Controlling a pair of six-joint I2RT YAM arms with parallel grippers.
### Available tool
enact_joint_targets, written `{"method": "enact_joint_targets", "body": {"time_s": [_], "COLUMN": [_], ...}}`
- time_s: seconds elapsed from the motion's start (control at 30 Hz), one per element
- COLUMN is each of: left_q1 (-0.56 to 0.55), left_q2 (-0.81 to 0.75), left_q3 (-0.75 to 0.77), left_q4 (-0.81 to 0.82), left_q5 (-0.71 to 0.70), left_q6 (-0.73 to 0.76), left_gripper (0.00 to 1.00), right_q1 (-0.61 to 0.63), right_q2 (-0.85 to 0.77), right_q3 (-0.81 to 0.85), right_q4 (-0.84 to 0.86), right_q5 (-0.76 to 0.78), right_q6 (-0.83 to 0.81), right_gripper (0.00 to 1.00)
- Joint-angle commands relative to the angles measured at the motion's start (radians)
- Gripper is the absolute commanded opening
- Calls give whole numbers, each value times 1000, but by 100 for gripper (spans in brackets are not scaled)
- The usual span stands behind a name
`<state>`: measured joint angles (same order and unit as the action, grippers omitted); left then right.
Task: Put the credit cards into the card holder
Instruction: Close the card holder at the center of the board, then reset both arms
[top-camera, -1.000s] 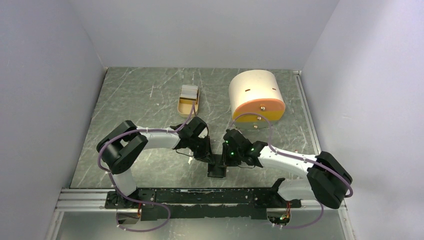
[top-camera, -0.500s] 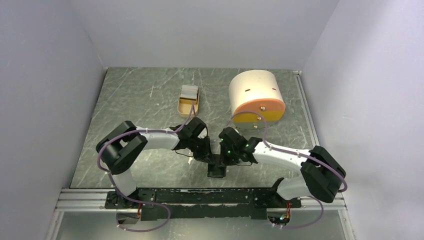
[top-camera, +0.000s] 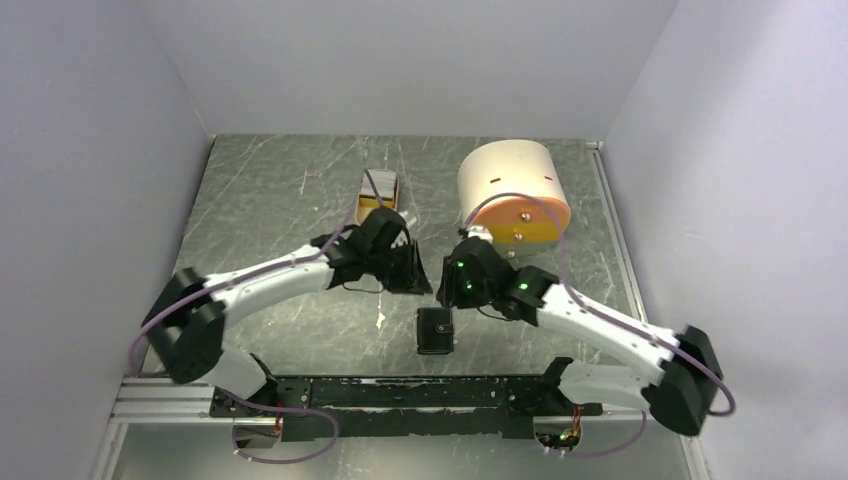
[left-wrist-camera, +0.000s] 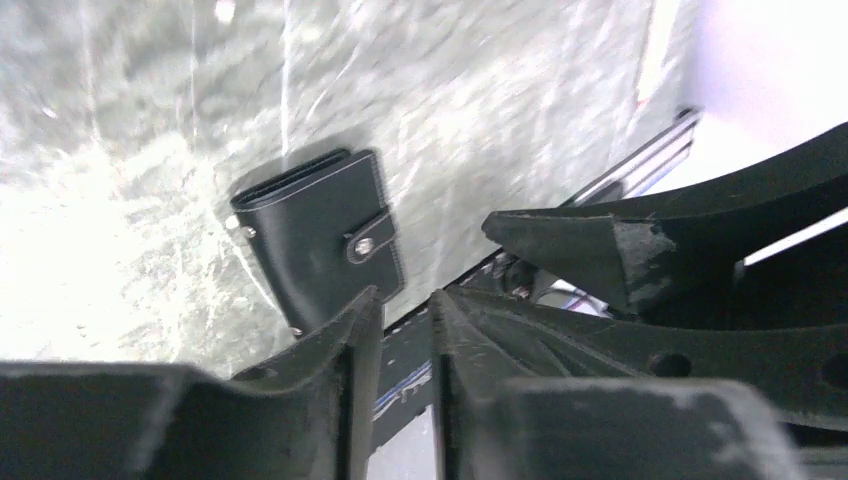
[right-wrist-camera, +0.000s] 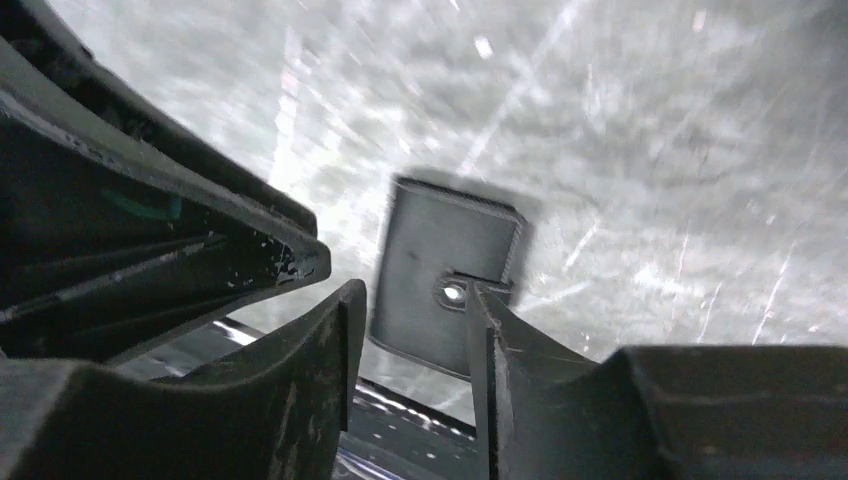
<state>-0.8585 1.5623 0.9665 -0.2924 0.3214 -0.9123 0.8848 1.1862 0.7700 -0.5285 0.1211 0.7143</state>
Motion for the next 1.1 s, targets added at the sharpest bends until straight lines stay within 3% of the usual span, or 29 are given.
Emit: {"method": "enact_joint_targets", "body": {"time_s": [0.0,0.1,0.13,0.17,0.2,0.43,0.67,1.07], "left_q1": [2,2,2,1,1,-1,-1,-1], "left_q2": [-173,-260,-289,-316,-350,-657,-935,-887], "left_q3": [130,189,203,213,217,132,-22,-9], "left_q4": [-214,-316,-350,-380,-404,-431,-376,-427], "left_q5": [-231,-309,-329,-349,-370,-455,-556,-553], "left_q6": [33,48,47,44,39,21,-22,-11], "left_gripper": [37,55,71,94,100,99,99,99], "right_q1": [-1,0,-1,-1,0,-1,-1,-1], "right_q2": [-180,-290,-326,-358,-385,-512,-505,-450], "right_q3": [61,55,50,48,51,67,77,92], "right_q4": [-26,-5,-1,0,-4,-56,-32,-5], "right_q5": [112,131,135,144,155,280,273,249], "right_q6": [-26,-16,-11,-6,-6,24,20,-23], "right_gripper": [50,63,79,98,99,99,99,99]}}
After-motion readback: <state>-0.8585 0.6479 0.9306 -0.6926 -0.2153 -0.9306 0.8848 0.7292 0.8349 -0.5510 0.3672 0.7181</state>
